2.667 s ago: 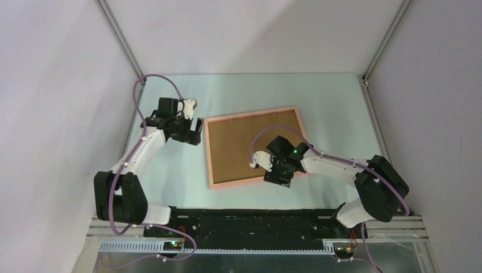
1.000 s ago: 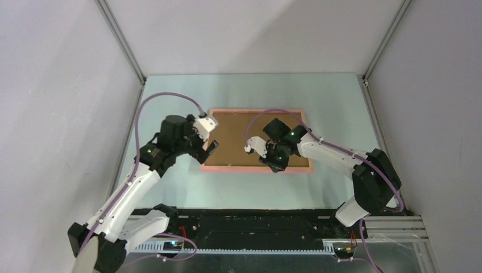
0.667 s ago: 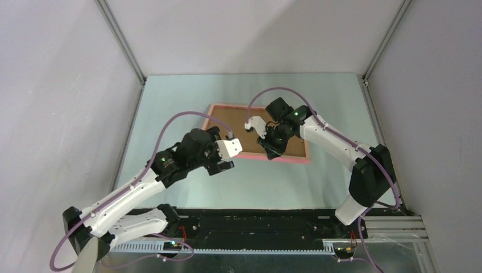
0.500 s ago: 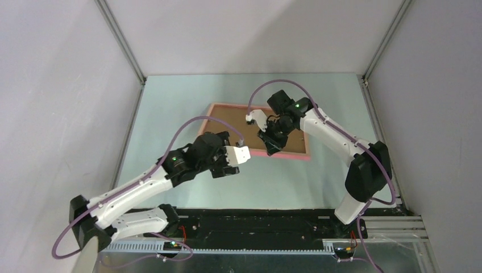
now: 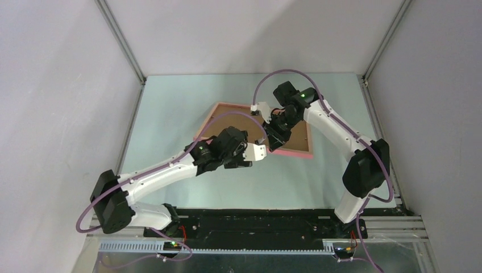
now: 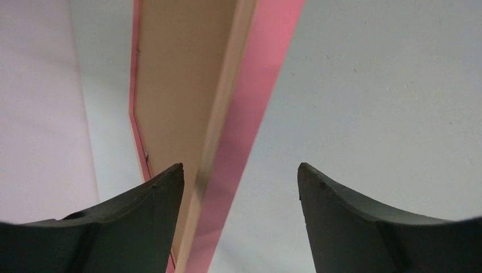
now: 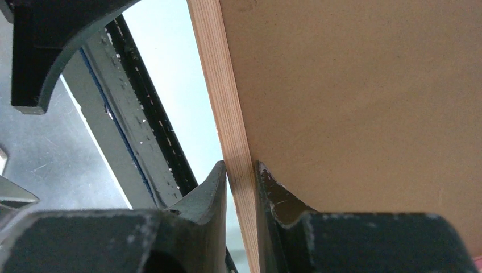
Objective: Put the photo into the frame
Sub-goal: Turn over the photo frame at the center of the board.
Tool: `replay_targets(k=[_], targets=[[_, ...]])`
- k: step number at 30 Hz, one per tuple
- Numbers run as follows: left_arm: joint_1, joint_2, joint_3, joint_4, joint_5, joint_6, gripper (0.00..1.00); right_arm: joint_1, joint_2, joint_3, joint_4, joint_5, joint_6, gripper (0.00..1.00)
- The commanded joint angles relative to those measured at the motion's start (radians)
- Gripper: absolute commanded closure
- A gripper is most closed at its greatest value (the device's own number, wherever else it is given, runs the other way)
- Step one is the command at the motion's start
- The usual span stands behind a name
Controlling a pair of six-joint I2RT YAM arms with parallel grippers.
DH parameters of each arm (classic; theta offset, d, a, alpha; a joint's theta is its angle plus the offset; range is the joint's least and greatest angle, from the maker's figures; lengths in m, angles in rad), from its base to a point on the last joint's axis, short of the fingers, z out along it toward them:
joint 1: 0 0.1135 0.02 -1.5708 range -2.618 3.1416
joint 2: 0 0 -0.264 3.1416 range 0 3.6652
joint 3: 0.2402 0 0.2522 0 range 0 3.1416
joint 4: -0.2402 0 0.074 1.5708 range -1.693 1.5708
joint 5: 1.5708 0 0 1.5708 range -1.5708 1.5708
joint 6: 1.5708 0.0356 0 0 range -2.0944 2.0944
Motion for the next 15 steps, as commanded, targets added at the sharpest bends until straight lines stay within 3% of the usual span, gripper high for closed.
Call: replay_targets(k=[1, 13, 15], targets=[[-0.010, 0.027, 0.066, 0.034, -0.023, 0.023, 0.24, -0.024, -0.020, 0.057, -0.055, -0.063, 0.020, 1.00], [-0.021, 0.114, 0.129, 0.033, -0.016, 0.032, 0.46, -0.042, -0.026, 0.053, -0.070, -0.086, 0.005, 1.00], [-0.022, 0.123, 0.137, 0.033, -0.018, 0.037, 0.55, -0.046, -0.027, 0.051, -0.072, -0.087, 0.003, 1.00]])
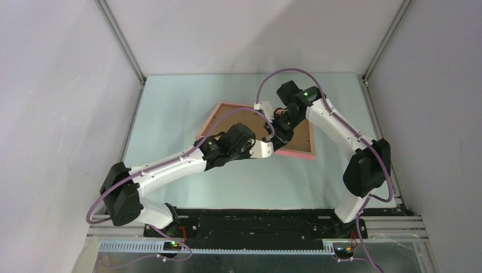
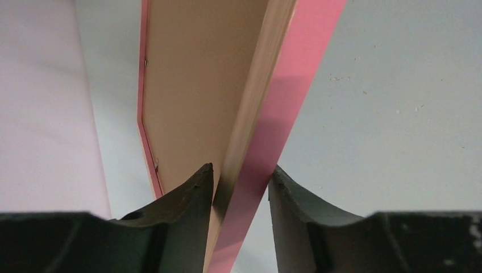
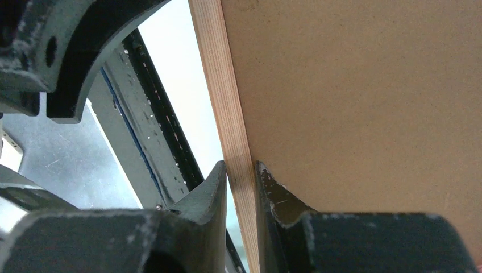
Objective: Put the photo into the frame
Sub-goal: Turn over the photo frame at the center of the board.
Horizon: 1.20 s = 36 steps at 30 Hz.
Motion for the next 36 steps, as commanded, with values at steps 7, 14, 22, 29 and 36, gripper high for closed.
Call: replay_targets(k=[7, 14, 22, 29, 36], targets=[[-0.011, 0.006, 0.058, 0.017, -0.004, 0.025, 0.75, -0.033, -0.044, 0.039, -0.022, -0.047, 0.017, 0.99], [-0.012, -0.016, 0.061, 0.002, -0.014, 0.021, 1.00, -0.050, -0.077, 0.043, -0.001, -0.034, 0.042, 0.80], [-0.013, -0.078, 0.096, -0.045, -0.023, 0.026, 1.00, -0.099, -0.159, 0.032, 0.060, -0.002, 0.102, 0.43], [-0.012, -0.110, 0.150, -0.101, -0.038, 0.051, 1.00, -0.127, -0.299, -0.011, 0.127, 0.048, 0.132, 0.27], [-0.012, -0.151, 0.209, -0.157, -0.025, 0.062, 1.00, -0.124, -0.531, -0.197, 0.306, 0.137, 0.174, 0.01]])
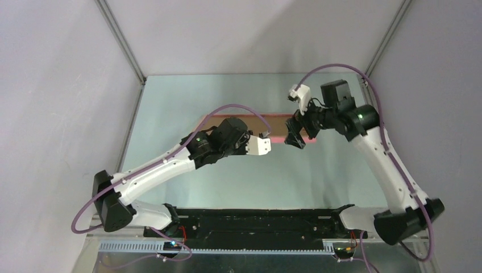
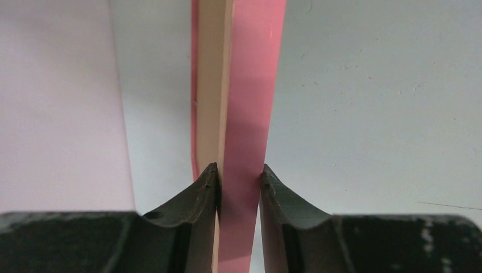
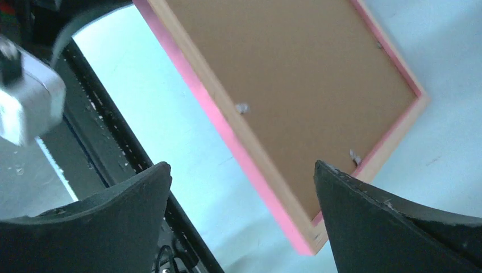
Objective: Put the photo into the frame
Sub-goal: Turn over the photo frame at the center of the board.
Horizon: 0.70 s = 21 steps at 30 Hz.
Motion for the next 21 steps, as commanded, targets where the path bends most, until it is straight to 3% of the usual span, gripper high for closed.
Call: replay_targets(k=[1, 10, 21], targets=[[-0.001, -0.088, 0.079, 0.008, -0.022, 0.021, 1.00, 0.006, -0.126, -0.086, 0.144, 0.081, 0.032, 0.01], [-0.001, -0.140, 0.092, -0.040, 0.015, 0.038, 1.00, 0.076, -0.196, -0.106, 0.148, 0.090, 0.030, 0.01], [0.026, -0.214, 0.108, -0.111, 0.091, 0.085, 1.00, 0.236, -0.221, -0.104, 0.119, 0.185, -0.140, 0.03]])
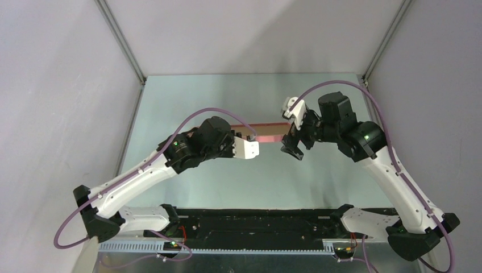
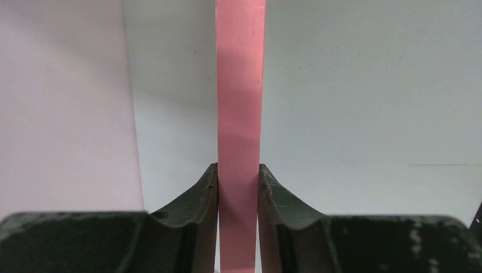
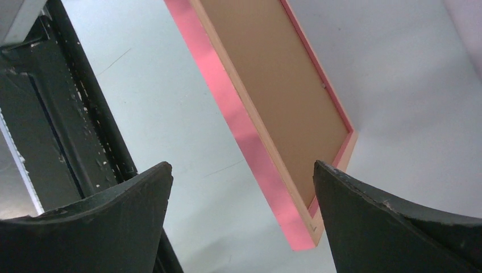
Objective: Put the photo into the frame
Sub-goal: Turn over the photo frame at the center of the board.
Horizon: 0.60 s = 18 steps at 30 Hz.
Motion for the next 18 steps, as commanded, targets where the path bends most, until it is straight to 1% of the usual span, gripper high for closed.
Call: replay_targets(k=[1, 4, 10, 14, 18], targets=[[0.022, -0.063, 0.090, 0.006, 0.050, 0.049, 1.00, 0.081, -0.024, 0.002, 0.015, 0.086, -0.092, 0.04], [0.041, -0.056, 0.138, -0.036, 0.088, 0.052, 1.00, 0.154, -0.006, 0.008, 0.029, 0.176, -0.137, 0.05], [0.073, -0.034, 0.254, -0.120, 0.155, 0.050, 1.00, 0.241, 0.038, 0.032, 0.053, 0.260, -0.214, 0.08], [0.086, -0.016, 0.302, -0.159, 0.188, 0.051, 1.00, 0.260, 0.068, 0.045, 0.088, 0.292, -0.234, 0.10], [0.088, -0.008, 0.303, -0.173, 0.195, 0.058, 1.00, 0.264, 0.087, 0.070, 0.095, 0.308, -0.261, 0.14]])
